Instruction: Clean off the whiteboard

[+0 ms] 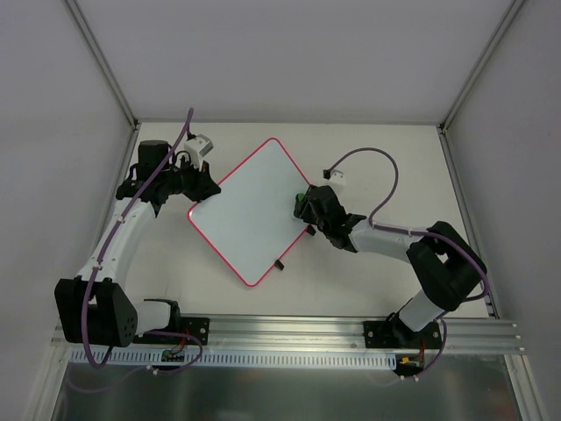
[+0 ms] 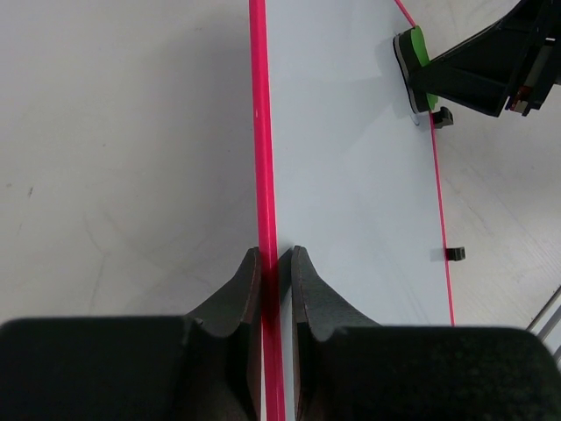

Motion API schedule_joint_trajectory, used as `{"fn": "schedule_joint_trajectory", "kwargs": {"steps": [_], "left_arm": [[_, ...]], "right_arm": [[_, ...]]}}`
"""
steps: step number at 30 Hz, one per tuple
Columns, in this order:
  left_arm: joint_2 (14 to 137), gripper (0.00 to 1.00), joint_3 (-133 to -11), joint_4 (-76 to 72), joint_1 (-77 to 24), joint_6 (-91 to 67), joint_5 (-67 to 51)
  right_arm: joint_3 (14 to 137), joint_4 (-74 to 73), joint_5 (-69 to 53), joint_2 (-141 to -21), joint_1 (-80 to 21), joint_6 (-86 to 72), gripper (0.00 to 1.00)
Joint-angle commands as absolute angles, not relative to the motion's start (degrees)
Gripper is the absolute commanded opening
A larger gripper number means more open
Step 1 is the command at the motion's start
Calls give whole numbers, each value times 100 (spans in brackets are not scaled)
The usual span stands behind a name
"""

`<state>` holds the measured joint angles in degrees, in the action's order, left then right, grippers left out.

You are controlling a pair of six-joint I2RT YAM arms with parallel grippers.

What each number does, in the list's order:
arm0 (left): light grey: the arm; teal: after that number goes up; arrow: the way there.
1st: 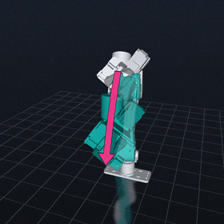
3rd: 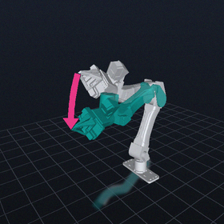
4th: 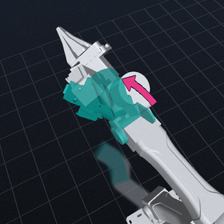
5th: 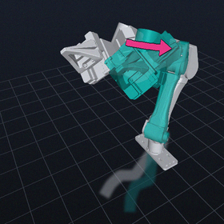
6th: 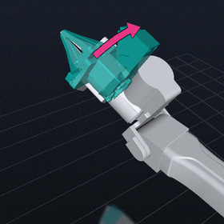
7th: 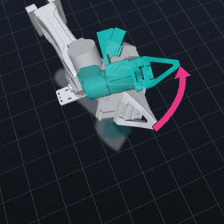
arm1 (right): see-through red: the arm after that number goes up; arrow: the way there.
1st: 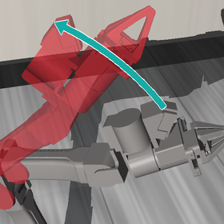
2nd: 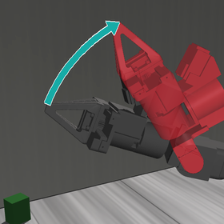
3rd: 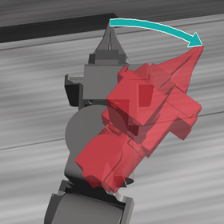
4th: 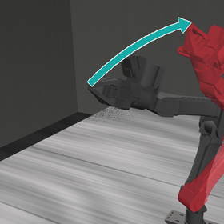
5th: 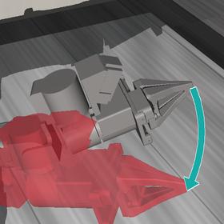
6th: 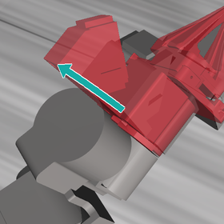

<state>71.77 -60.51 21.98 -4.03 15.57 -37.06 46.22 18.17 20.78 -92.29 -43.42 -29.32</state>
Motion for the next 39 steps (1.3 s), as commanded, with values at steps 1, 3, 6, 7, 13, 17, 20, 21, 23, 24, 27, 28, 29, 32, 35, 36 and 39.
{"fn": "schedule_joint_trajectory", "kwargs": {"steps": [1,3,6,7,13,17,20,21,23,24,27,28,29,32,35,36,39], "left_arm": [[7040,0,-6012,2276,-492,2074,-3788],[7031,0,-6012,2276,-492,2074,-3814],[7058,0,-6029,2294,-492,2065,-3814],[7049,0,-6029,2285,-492,2065,-3814],[7075,0,-6082,2294,-483,2030,-3788],[7049,0,-6065,2303,-492,2057,-3771],[7031,0,-6064,2303,-492,2039,-3779],[7023,0,-6064,2311,-492,2048,-3788],[7014,0,-6047,2312,-492,2065,-3788],[7005,0,-6047,2312,-492,2065,-3788],[7005,0,-6056,2303,-492,2065,-3797],[7005,0,-6056,2311,-492,2065,-3797],[6996,0,-6064,2320,-492,2065,-3788],[6996,0,-6064,2320,-492,2074,-3823],[6996,0,-6029,2329,-492,2083,-3867],[6996,0,-6029,2329,-492,2092,-3919],[6970,0,-6020,2329,-492,2100,-3964]], "right_arm": [[4517,1248,2031,-9501,-4394,-3059,0],[4797,1222,1943,-9483,-4447,-2936,0],[5297,977,1907,-9475,-4649,-2760,0],[5422,897,1916,-9475,-4797,-2725,0],[5652,545,1872,-9527,-5185,-2926,0],[5275,545,2013,-9483,-5072,-3085,0],[5028,562,1890,-9510,-4800,-3278,0],[4862,571,1881,-9501,-4738,-3304,0],[4712,606,1898,-9440,-4553,-3305,0],[4589,624,1925,-9413,-4492,-3296,0],[4465,633,1943,-9360,-4342,-3287,0],[4430,633,1942,-9360,-4316,-3278,0],[4421,633,1942,-9360,-4307,-3278,0],[4482,633,1907,-9395,-4307,-3200,0],[4841,615,1741,-9343,-4307,-3007,0],[4956,607,1679,-9299,-4298,-2867,0],[5553,458,1512,-9272,-4315,-2690,0]]}}
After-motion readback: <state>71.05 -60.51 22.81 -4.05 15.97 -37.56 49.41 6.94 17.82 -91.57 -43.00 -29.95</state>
